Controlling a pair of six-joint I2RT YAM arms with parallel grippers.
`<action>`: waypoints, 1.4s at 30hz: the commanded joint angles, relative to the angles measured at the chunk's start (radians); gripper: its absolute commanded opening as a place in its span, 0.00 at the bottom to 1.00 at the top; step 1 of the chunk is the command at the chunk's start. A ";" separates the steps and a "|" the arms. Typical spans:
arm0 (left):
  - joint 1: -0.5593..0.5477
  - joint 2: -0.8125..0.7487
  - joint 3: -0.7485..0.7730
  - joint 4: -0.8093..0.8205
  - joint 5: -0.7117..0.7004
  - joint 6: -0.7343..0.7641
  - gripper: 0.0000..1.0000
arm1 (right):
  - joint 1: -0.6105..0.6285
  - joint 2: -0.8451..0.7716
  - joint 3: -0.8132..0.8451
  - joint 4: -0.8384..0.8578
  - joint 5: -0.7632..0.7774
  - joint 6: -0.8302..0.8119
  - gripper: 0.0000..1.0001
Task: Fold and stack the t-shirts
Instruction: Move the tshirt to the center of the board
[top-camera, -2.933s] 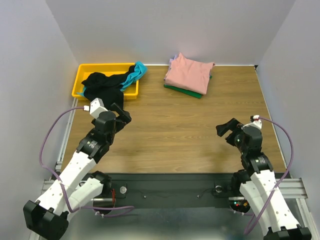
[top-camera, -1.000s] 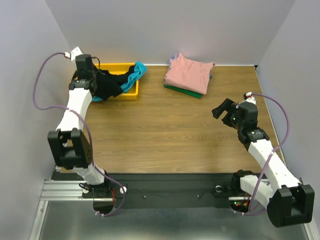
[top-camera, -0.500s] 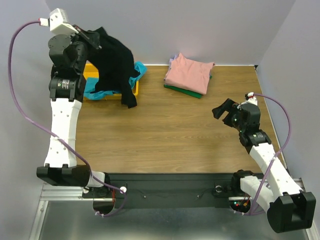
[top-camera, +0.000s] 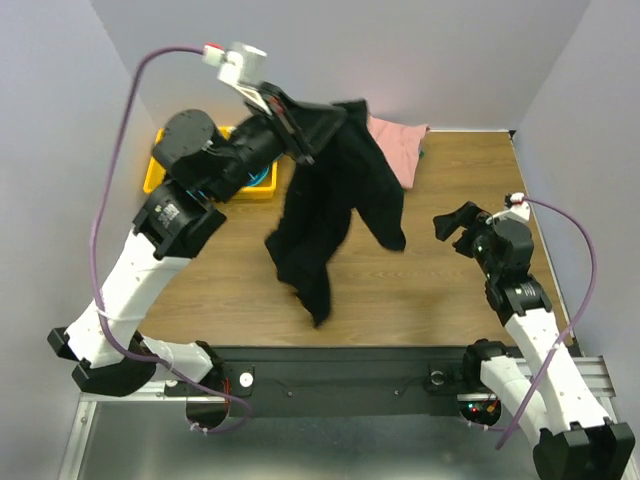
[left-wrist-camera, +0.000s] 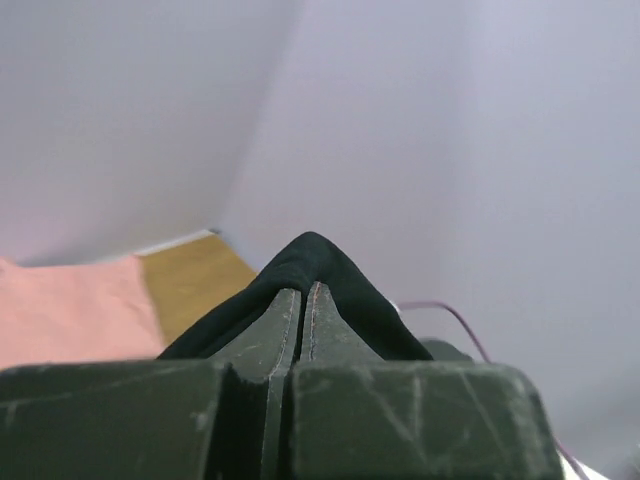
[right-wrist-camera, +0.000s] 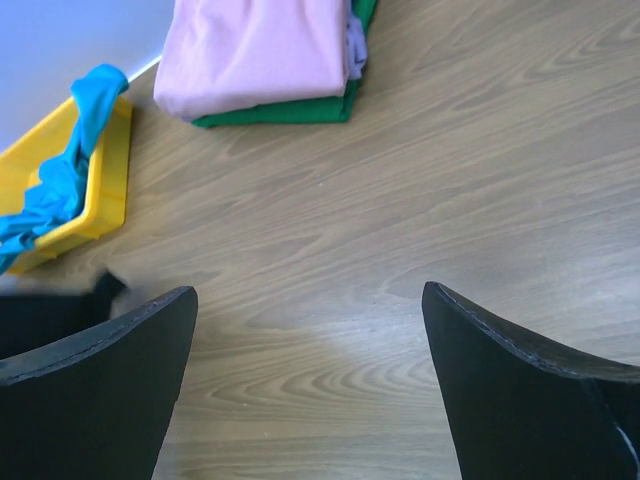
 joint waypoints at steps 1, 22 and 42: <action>-0.165 0.004 0.064 0.109 -0.039 0.077 0.00 | 0.003 -0.074 -0.019 0.017 0.104 -0.009 1.00; 0.117 -0.013 -0.629 -0.148 -0.699 -0.299 0.98 | 0.003 0.053 0.042 -0.089 0.032 -0.041 1.00; 0.141 -0.063 -0.901 0.047 -0.528 -0.231 0.98 | 0.668 0.412 0.128 -0.351 0.368 0.115 0.88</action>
